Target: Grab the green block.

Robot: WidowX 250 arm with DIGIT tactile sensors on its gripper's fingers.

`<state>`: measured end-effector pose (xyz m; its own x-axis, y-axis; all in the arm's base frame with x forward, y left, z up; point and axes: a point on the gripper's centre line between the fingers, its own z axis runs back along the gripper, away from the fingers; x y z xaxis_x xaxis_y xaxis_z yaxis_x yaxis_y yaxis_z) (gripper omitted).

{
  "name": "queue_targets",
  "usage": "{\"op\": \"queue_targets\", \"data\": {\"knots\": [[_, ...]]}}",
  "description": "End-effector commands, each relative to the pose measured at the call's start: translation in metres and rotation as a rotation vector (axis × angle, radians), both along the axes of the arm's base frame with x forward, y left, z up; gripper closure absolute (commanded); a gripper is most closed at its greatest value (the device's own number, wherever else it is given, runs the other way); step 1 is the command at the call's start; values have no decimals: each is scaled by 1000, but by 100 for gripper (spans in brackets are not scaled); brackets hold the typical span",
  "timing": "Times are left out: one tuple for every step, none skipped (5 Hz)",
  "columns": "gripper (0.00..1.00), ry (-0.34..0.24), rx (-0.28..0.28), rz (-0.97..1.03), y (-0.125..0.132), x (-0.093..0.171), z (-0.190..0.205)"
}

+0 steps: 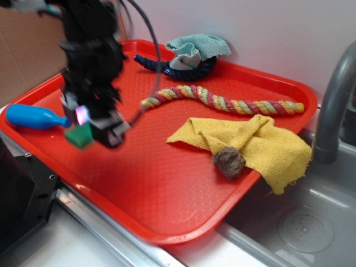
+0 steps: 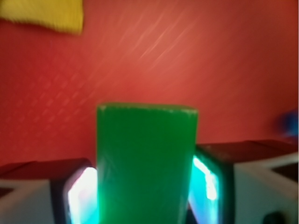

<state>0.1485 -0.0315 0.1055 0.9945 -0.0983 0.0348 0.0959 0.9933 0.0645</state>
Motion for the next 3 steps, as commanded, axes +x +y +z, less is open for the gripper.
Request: {"op": "queue_targets", "data": {"knots": [[100, -206, 94, 60, 45, -12, 107], [100, -206, 90, 90, 54, -7, 146], [100, -186, 84, 88, 58, -1, 144]]}}
